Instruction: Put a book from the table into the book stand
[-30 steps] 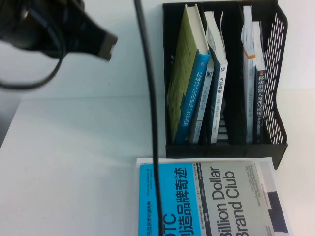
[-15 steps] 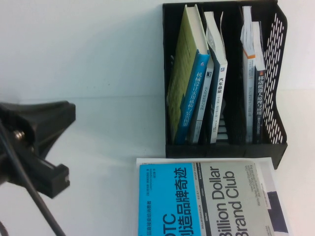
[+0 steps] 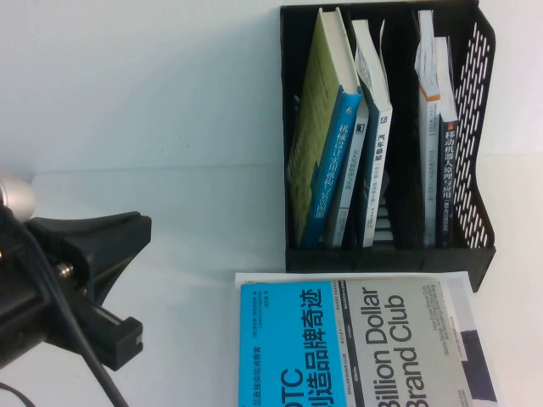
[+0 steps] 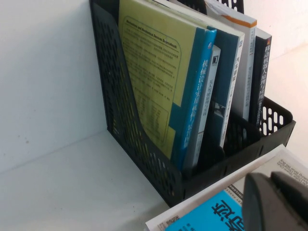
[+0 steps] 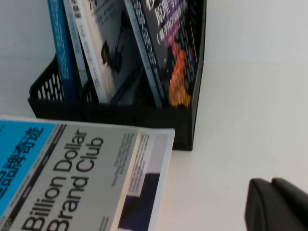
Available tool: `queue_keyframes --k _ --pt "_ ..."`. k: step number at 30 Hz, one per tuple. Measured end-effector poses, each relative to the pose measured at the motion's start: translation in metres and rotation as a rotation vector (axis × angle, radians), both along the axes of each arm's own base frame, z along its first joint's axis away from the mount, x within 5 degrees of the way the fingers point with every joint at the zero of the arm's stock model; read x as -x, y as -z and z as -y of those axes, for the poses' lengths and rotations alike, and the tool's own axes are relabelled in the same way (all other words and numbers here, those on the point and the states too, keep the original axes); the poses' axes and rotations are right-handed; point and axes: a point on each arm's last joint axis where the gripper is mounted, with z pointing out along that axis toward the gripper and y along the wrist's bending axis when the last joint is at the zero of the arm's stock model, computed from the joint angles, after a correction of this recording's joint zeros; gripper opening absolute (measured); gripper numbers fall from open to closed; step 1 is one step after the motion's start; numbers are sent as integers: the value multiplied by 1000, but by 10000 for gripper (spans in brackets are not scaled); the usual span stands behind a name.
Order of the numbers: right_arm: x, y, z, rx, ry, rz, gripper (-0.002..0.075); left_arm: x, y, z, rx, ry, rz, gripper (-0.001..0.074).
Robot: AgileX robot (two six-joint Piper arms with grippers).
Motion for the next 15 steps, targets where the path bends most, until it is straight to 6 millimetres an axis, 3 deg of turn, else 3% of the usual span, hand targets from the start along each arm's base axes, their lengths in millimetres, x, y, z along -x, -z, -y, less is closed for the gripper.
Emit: queue_keyframes --k 7,15 --pt "-6 31 -3 -10 -11 -86 -1 0 0 0 0 0 0 0" --pt "-7 34 -3 -6 -14 -77 -1 0 5 -1 -27 -7 -30 0"
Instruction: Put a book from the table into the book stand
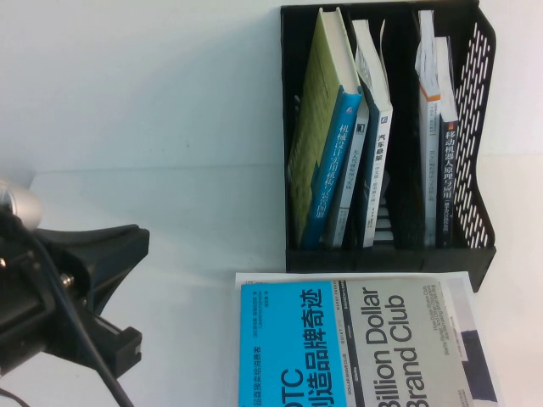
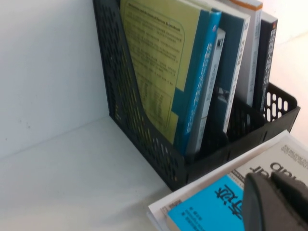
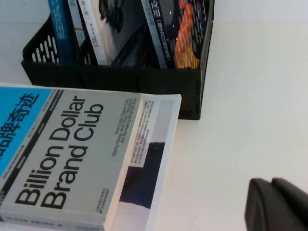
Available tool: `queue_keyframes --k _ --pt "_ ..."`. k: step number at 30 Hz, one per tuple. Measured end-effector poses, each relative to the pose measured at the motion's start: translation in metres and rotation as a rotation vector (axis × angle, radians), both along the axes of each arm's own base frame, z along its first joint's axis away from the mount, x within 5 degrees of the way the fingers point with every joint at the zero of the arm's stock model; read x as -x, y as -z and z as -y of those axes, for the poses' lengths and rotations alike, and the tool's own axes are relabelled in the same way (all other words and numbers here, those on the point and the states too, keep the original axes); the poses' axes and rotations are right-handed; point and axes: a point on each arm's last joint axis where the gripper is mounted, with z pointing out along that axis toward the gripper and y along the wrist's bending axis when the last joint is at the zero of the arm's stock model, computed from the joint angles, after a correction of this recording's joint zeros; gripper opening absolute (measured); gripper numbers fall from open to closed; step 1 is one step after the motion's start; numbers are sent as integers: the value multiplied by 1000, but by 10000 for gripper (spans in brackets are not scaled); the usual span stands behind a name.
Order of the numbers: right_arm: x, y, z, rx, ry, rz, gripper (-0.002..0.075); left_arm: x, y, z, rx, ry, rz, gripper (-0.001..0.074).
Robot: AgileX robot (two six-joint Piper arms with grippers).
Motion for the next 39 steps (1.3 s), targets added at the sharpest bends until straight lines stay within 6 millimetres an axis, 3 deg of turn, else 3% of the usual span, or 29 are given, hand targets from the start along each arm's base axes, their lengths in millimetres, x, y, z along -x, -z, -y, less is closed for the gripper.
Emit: queue_keyframes --k 12,15,20,27,36,39 --pt "0 0 0 -1 -1 5 -1 7 5 -7 -12 -7 -14 -1" --pt "0 0 0 1 -2 5 -1 20 4 -21 27 -19 32 -1" --pt "0 0 0 1 -2 5 -1 52 10 -64 100 -154 185 -1" --pt "0 0 0 1 -2 5 -1 83 60 -96 125 -424 292 -1" --pt "0 -1 0 0 -2 7 -1 66 172 -95 111 -593 -38 -1" --pt "0 -1 0 0 -2 7 -1 66 176 -94 122 -591 -60 -1"
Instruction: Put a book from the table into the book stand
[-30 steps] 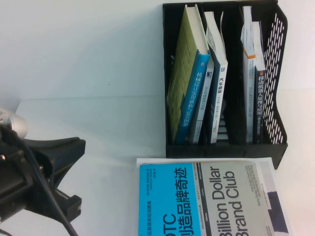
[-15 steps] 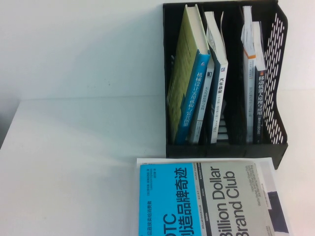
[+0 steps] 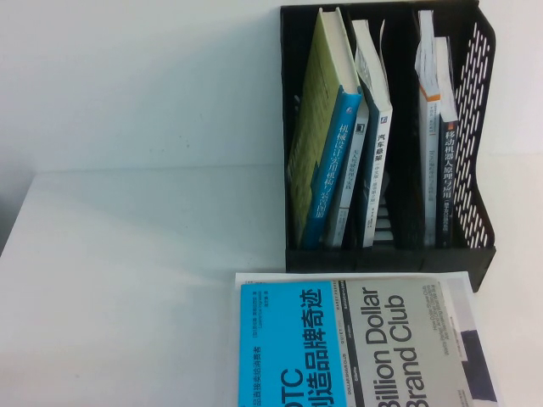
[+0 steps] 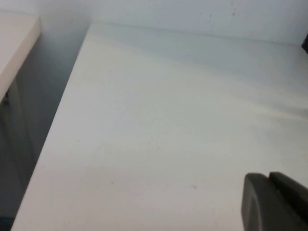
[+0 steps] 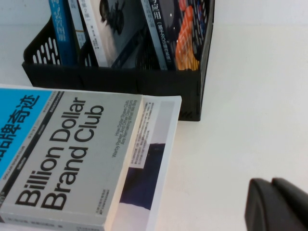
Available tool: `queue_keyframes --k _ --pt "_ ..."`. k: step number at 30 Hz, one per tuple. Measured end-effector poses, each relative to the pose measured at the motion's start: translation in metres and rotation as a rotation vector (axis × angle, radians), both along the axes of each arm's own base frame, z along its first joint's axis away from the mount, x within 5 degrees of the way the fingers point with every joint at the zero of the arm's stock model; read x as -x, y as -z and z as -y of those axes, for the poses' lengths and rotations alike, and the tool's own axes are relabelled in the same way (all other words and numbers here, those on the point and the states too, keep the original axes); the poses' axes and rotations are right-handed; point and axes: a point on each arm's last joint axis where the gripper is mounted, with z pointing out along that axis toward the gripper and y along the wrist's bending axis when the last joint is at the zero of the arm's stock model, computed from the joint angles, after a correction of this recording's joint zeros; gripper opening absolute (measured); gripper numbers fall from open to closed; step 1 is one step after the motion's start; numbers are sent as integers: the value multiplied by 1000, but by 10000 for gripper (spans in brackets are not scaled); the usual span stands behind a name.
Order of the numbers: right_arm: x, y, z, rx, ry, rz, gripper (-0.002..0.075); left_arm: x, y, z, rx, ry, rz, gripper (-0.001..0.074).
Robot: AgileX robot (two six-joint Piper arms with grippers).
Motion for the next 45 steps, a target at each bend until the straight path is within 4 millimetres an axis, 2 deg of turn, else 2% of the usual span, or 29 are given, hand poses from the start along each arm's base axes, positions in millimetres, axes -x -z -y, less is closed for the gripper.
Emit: queue_keyframes --k 16,45 --pt "0 1 0 -5 -1 -3 -1 0 -1 1 -225 81 36 -1" --pt "0 0 0 -7 -2 -1 -1 0 -1 -1 -243 54 34 -2"
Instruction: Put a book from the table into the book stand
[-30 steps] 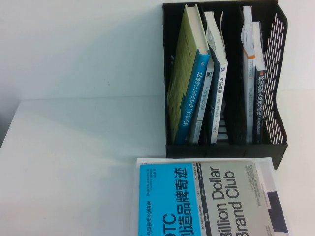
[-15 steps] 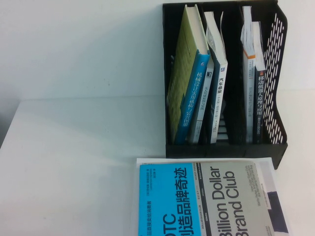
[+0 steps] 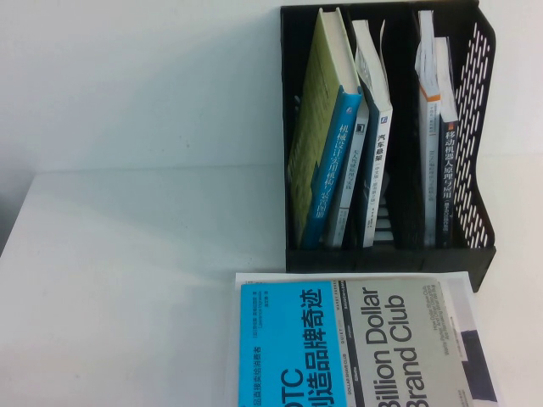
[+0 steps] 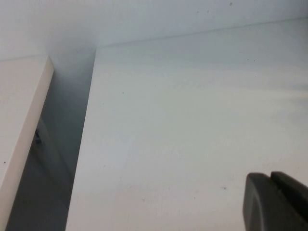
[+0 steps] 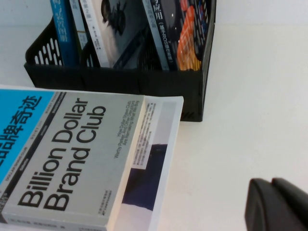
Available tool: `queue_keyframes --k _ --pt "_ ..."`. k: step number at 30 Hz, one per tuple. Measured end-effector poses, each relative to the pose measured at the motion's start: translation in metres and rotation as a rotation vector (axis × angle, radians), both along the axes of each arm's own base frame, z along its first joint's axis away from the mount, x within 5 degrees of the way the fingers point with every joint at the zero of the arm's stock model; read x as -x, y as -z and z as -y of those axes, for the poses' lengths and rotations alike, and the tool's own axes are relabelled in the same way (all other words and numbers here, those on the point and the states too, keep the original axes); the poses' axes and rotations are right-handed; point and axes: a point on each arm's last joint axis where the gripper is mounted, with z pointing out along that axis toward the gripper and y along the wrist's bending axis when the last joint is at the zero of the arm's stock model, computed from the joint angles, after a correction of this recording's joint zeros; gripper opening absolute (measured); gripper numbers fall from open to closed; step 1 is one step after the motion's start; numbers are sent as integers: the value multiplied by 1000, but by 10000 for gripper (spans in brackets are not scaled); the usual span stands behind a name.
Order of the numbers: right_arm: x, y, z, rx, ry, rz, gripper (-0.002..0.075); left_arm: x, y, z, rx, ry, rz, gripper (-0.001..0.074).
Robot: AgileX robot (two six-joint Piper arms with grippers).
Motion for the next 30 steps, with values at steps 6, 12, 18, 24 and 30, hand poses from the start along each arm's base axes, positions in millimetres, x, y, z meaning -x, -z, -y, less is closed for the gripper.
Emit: queue_keyframes --k 6,12,18,24,30 --pt "0 1 0 0 0 -2 -1 0 0 0 0 0 0 -2" --pt "0 1 0 0 0 -1 -1 0 0 0 0 0 0 -2" --pt "0 0 0 0 0 0 -1 0 0 0 0 0 0 -2" --pt "4 -1 2 -2 33 40 -1 0 0 0 0 0 0 -2" --pt "2 18 8 78 86 89 -1 0 0 0 3 0 0 -2"
